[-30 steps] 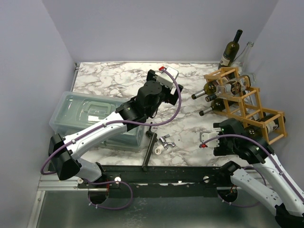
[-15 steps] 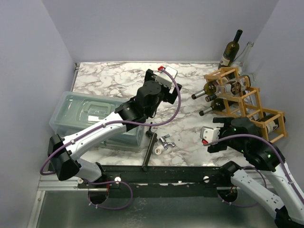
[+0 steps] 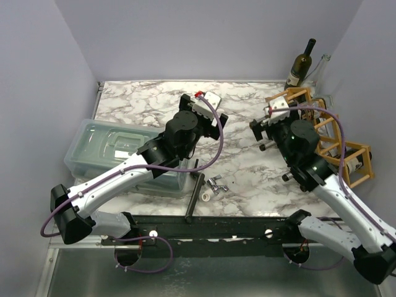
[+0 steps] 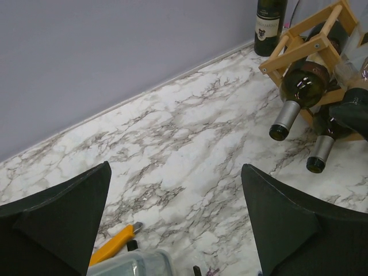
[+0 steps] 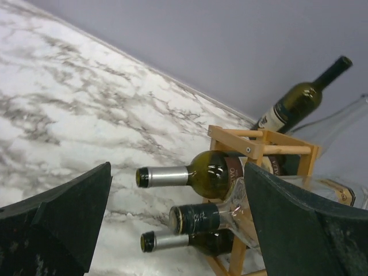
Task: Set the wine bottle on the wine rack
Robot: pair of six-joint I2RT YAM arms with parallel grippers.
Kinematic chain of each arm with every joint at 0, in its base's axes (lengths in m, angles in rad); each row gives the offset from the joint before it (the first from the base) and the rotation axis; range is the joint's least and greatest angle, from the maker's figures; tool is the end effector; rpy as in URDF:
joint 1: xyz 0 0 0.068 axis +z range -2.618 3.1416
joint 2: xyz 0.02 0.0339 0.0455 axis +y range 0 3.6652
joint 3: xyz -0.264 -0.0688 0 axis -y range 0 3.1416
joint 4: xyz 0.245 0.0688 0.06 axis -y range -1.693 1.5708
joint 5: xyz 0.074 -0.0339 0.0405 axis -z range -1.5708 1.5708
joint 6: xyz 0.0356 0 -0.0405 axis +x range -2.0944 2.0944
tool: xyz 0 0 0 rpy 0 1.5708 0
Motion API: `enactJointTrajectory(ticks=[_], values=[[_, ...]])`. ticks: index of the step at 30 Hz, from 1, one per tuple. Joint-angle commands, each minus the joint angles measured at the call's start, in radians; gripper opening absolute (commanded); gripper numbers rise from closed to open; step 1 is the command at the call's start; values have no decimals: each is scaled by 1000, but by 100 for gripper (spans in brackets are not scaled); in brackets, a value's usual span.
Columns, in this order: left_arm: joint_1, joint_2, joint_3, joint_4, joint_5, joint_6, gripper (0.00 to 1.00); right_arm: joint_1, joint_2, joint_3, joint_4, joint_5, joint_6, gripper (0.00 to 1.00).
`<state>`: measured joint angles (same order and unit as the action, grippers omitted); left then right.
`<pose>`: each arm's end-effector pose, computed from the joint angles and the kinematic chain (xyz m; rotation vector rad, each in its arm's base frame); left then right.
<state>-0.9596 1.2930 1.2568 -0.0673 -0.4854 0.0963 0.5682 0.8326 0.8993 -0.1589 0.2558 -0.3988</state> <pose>0.1855 -0.2358 0.4076 0.5063 1.5895 -0.2480 0.1656 0.0951 0.3750 -0.5955 1.5502 -0.0841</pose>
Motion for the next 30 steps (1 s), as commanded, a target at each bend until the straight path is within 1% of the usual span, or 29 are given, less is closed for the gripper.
enactJointTrajectory(ticks=[1,5,10,15,17,19,23,26,30], values=[[1,-41,-51,62,36,-8,96,2,152,66,341,342,162,100],[1,-44,-91,116,0,47,96,-7,316,156,462,437,130,100],[1,-47,-119,153,-16,71,96,-63,478,305,506,453,124,100],[1,-51,-122,157,-7,69,96,-171,591,460,449,418,212,100],[1,-56,-124,160,-9,69,96,-208,625,495,432,390,237,100],[0,-65,-126,164,-10,71,96,-245,654,519,413,371,274,100],[2,-82,-135,178,-17,77,96,-338,693,565,343,314,428,100],[2,-84,-137,182,-15,75,96,-388,717,570,360,298,453,100],[2,-79,-140,183,-7,69,96,-464,780,613,342,274,485,100]])
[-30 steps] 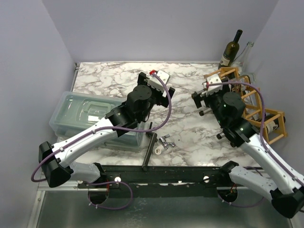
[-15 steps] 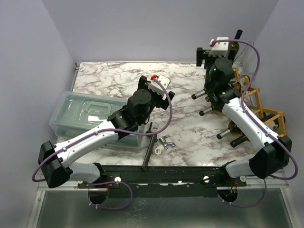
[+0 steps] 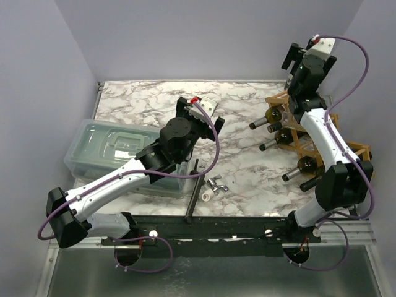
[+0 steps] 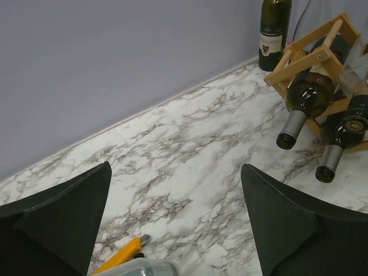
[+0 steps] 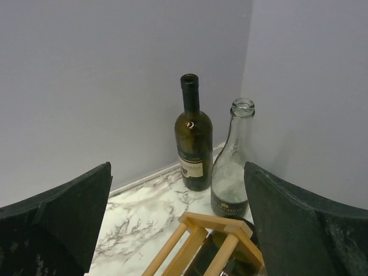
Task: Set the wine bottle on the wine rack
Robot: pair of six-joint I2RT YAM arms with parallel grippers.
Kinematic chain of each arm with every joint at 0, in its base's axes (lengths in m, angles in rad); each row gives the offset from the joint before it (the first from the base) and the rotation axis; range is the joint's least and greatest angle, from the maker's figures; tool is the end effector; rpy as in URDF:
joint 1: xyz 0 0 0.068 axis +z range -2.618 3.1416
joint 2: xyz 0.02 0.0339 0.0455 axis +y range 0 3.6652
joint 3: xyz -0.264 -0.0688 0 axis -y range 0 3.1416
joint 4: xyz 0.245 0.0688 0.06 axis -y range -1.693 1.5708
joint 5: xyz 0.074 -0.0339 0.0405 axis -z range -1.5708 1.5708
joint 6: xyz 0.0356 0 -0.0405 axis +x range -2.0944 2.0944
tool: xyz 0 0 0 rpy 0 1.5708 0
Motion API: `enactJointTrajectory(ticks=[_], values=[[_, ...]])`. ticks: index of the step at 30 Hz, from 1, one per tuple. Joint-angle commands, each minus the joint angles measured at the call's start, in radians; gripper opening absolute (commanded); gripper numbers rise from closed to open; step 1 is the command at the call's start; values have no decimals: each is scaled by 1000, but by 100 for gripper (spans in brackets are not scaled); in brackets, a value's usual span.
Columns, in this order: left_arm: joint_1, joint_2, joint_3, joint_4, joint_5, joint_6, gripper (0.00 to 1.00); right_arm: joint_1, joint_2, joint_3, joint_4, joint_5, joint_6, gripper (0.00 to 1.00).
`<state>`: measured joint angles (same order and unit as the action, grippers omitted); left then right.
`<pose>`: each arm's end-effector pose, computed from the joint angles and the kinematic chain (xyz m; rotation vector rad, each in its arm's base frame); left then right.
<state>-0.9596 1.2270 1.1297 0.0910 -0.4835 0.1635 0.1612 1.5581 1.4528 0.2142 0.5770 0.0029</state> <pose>0.1778 -0.2249 0.3973 0.4994 1.5006 -0.2425 0.3681 0.0402 0.4227 0.3540 1.4434 -0.2884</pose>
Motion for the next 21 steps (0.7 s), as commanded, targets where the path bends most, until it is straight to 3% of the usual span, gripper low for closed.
enactJointTrajectory(ticks=[1,7,14,17,21], values=[[3,-10,-13,25,-6,1,96,-80,67,71,-33,-58,95,100],[2,3,-16,26,-2,-2,96,-156,148,122,-38,-101,104,100],[2,19,-16,26,8,-12,96,-201,244,178,44,-299,34,100],[2,29,-16,26,6,-9,96,-201,304,264,-35,-201,49,100],[2,31,-16,26,7,-9,96,-218,315,261,-37,-151,47,100]])
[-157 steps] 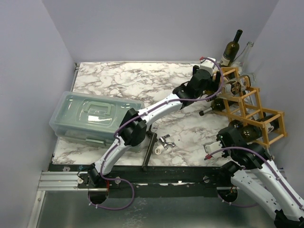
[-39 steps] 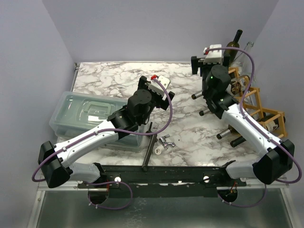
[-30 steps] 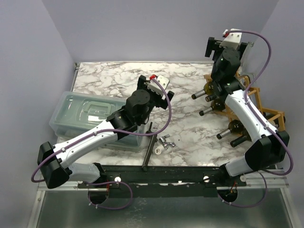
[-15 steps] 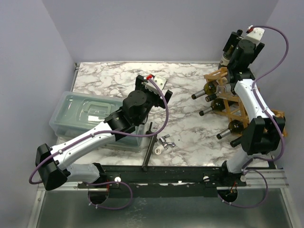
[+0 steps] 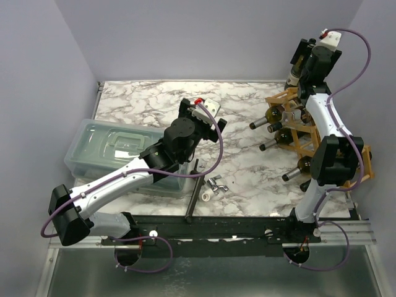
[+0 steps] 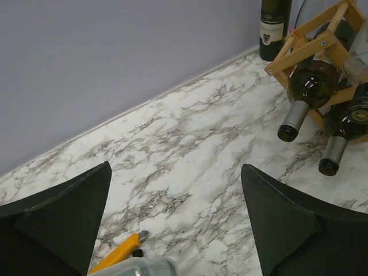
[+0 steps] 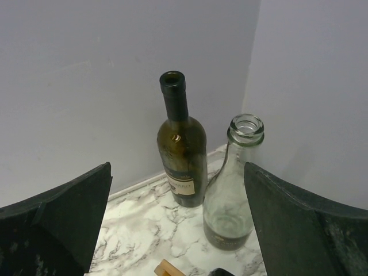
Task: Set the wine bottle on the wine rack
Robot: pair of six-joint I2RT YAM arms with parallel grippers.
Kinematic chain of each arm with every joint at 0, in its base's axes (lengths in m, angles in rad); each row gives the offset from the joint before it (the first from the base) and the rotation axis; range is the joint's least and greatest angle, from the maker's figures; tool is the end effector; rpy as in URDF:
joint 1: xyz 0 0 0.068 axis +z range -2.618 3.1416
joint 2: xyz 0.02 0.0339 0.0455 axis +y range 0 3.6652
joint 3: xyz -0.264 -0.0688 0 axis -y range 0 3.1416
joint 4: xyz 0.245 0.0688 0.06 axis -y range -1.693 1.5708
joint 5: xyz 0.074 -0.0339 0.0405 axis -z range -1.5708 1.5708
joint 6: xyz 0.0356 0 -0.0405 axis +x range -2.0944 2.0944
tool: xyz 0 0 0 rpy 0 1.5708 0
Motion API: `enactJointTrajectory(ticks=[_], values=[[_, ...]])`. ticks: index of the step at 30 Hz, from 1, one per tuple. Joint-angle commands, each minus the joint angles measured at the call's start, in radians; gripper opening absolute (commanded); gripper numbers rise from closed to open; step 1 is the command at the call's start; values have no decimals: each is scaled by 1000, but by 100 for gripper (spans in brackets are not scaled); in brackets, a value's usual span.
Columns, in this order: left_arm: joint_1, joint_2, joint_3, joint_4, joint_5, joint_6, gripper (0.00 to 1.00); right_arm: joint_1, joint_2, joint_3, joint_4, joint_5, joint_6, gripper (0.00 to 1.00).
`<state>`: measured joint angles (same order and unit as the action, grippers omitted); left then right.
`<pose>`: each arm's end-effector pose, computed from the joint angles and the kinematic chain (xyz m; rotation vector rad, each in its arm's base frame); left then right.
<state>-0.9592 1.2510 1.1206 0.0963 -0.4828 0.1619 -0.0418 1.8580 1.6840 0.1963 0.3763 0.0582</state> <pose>0.1819 -0.2306 0.3882 0.5157 1.5208 -0.2316 0.4526 -0.0320 0.3858 0.3735 1.5112 -0.2781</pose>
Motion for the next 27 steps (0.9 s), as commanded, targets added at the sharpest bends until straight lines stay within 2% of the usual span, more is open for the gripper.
enactJointTrajectory(ticks=[1,7,14,27], values=[[2,6,-7,21,5,-6,96,-21,16,31,-25,57,-4,99],[3,10,-5,20,11,-10,96,-61,32,34,-49,44,-7,92],[2,18,-5,20,9,-7,96,-86,102,78,-56,14,10,80],[2,31,-7,20,7,-3,96,-105,262,206,-25,55,-13,77]])
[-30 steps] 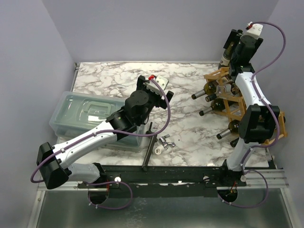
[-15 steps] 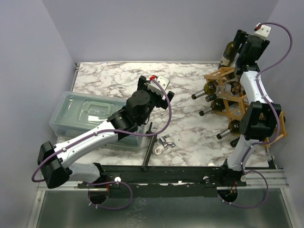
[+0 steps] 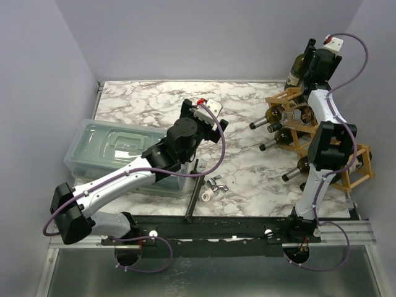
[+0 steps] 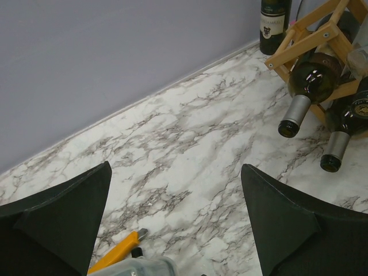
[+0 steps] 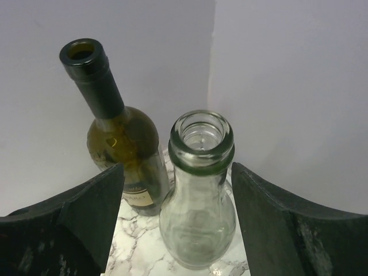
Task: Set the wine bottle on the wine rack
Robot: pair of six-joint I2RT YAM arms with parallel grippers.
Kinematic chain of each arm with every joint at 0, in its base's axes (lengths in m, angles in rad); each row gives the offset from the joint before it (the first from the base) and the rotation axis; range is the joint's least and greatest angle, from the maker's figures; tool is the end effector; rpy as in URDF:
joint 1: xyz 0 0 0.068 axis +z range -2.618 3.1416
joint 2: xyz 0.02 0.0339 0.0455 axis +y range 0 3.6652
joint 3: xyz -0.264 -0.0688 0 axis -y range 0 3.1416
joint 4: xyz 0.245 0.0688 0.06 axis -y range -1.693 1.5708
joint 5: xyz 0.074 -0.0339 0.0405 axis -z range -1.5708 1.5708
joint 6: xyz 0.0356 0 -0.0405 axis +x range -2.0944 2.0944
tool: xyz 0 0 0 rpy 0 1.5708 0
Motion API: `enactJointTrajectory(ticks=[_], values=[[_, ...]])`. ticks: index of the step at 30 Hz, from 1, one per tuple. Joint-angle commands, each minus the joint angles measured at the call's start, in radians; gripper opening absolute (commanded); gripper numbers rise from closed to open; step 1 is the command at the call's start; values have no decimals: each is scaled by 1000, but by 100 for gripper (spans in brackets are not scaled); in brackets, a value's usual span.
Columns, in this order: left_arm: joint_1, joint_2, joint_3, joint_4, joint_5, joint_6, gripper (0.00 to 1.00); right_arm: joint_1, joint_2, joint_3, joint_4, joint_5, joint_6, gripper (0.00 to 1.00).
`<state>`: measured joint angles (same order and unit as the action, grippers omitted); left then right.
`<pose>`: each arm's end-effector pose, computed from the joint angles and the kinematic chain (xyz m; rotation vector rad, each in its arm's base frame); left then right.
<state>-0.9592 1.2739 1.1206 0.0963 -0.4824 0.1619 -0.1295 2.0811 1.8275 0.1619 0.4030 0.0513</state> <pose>0.1854 -0.2357 0.3818 0.5303 1.5369 -0.2216 0.5014 -0.0794 0.3307 0.4529 1.6074 -0.3937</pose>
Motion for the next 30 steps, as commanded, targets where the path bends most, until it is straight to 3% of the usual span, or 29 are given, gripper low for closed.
enactJointTrajectory(ticks=[1,11,15,21,27,30], values=[[2,9,-7,21,8,-2,96,-20,50,69,7,28,-2,77],[7,18,-7,20,8,-2,96,-23,88,86,10,17,5,66],[7,19,-7,20,10,-3,96,-24,95,87,20,0,9,50],[9,20,-7,19,8,-2,96,-23,112,98,20,21,4,38],[10,24,-8,19,12,-5,96,-24,108,95,18,7,-12,11],[11,25,-5,19,13,-5,96,-23,66,79,30,-62,6,5]])
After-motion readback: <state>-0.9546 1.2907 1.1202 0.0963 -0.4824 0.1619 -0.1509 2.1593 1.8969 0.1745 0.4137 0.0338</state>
